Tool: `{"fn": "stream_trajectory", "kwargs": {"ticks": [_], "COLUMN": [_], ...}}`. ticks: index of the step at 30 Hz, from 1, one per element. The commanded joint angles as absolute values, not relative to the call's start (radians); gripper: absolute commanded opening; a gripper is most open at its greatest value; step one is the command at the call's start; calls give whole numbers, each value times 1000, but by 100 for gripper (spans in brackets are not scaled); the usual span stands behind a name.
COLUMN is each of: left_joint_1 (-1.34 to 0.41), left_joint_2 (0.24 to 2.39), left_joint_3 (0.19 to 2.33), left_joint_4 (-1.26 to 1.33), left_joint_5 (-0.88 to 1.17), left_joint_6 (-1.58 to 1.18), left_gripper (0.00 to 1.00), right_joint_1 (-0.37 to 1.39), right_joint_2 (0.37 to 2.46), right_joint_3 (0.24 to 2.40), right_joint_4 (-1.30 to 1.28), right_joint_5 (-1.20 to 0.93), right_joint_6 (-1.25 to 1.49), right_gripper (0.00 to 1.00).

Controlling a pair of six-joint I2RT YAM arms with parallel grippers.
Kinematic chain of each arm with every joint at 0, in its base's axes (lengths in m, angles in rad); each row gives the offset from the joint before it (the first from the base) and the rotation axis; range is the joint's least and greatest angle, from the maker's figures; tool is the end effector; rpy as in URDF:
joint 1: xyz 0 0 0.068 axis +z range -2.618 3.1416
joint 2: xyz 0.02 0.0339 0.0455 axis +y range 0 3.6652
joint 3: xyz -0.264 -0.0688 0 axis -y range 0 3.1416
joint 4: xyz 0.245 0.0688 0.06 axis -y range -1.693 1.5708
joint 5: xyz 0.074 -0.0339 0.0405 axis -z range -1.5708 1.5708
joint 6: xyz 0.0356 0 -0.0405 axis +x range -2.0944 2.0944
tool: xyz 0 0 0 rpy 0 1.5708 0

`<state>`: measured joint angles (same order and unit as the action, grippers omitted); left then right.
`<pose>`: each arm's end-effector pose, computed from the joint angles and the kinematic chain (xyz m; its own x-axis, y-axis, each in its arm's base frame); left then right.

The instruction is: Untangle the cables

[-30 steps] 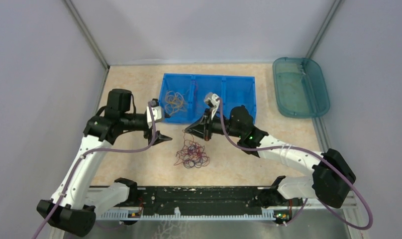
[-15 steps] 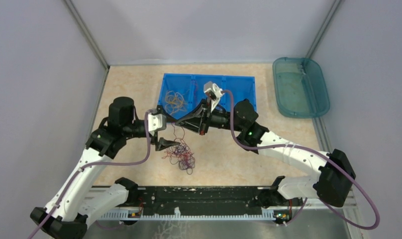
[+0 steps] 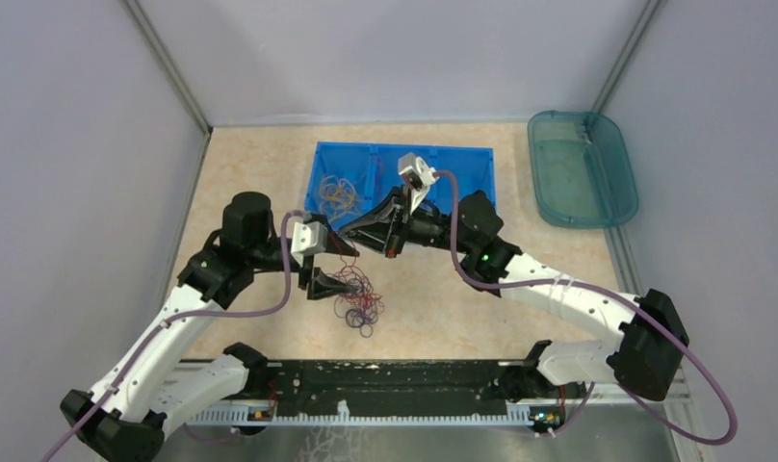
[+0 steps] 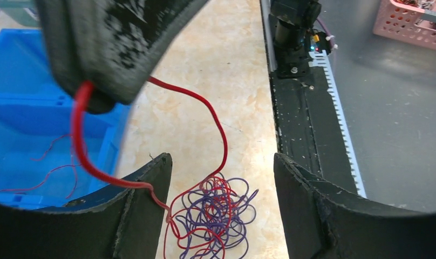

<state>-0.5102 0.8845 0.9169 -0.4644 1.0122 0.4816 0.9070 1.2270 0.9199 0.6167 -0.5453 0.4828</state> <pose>0.1423 -0.1142 0.3468 0.1074 0.2212 -0.9693 0.9942 -0.0181 0.1060 0.1593 0.2336 0.3770 -0.2877 0.2765 -0.9170 -0.9532 0.0105 0.3022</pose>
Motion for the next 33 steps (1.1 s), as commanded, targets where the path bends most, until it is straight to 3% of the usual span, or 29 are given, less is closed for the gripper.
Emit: {"fn": "stream_trajectory", "kwargs": {"ticks": [1,3,6,10,11,12,13,17,20,26,33], "left_joint_1": [-533,-534,-536,-535,-536,-536,-536,-535,-537,-536,-536], "left_joint_2": [877,868,856,849,848,847,847,859,869,878,881], "left_joint_3": [901,882,857,858,863,871,883,949,1004,1066,1075], "left_joint_4": [-435,-368,-271,-238,-238,-239,-244,-260,-266,-230,-188], "left_joint_5": [1054,1032,997,961,948,935,930,903,882,868,841], "left_joint_6": [448,396,328,296,297,298,302,307,288,173,65], "left_gripper": [73,64,43,4,0,0,0,0,0,0,0], "right_joint_1": [917,918,919,919,919,919,918,917,916,918,960], "right_joint_2": [1189,1189,1189,1174,1168,1160,1149,1069,974,907,1005], "right_joint_3": [983,981,975,956,946,936,922,817,698,585,656], "right_joint_4": [693,702,710,710,707,701,693,636,628,600,616], "right_joint_5": [-529,-526,-521,-501,-492,-484,-473,-379,-302,-293,-264], "right_joint_6": [490,495,498,494,492,489,483,435,387,290,197], "right_gripper": [0,0,0,1,9,24,32,56,68,74,75]}}
